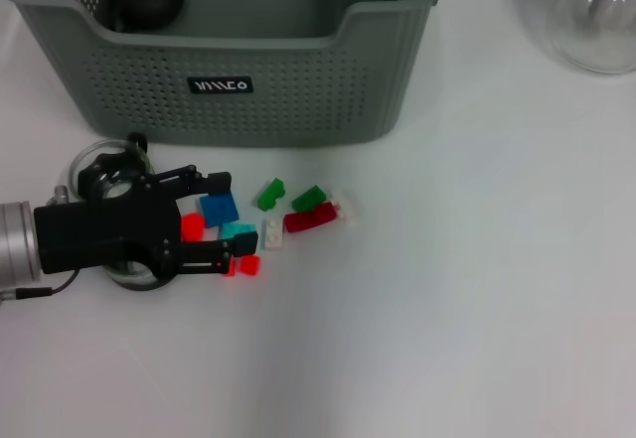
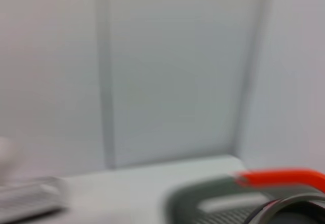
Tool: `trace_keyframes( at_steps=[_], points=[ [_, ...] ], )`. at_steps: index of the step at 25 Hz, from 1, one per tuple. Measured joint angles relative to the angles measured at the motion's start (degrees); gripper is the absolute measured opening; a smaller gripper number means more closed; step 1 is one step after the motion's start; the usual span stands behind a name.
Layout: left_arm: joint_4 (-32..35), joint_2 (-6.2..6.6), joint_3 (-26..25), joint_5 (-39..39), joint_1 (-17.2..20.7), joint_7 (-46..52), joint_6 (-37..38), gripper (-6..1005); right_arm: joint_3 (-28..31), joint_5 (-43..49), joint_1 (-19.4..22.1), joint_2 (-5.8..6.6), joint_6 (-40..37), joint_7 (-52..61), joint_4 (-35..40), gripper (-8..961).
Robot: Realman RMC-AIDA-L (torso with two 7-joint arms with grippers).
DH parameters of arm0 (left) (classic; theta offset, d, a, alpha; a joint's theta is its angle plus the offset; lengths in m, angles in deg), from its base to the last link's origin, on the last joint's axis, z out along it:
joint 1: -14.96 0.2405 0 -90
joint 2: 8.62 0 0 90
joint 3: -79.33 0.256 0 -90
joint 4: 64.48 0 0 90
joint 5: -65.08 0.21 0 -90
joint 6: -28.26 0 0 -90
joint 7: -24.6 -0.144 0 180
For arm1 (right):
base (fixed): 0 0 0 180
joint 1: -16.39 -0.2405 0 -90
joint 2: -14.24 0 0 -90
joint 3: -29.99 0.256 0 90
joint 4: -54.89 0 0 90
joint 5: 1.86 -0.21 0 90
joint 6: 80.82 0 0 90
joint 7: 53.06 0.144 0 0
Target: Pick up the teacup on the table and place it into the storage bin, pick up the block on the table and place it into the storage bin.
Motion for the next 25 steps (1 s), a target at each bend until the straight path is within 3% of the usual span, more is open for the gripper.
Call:
trace_keyframes(
  at_steps=[4, 8, 17, 25],
  points=[
    [0.0, 0.01, 0.0, 0.0, 0.0, 0.0, -0.1, 884, -1.4, 8.4, -2.9, -0.75, 10.8, -1.8, -6.2, 54],
    [0.0, -0.04, 0.0, 0.0, 0.1, 0.0, -0.2, 884, -6.5, 12.9, -4.6, -2.02, 20.7, -4.7, -13.1, 54],
    [0.0, -0.16, 0.0, 0.1, -0.1, 0.0, -0.2, 884, -14.1, 24.0, -7.3, -6.06, 34.7, -6.7, -23.4, 54],
    [-0.1, -0.27, 0.0, 0.1, 0.1, -0.5, -0.3, 885, -16.7, 24.9, -7.0, -6.23, 38.9, -6.2, -26.7, 53]
  ],
)
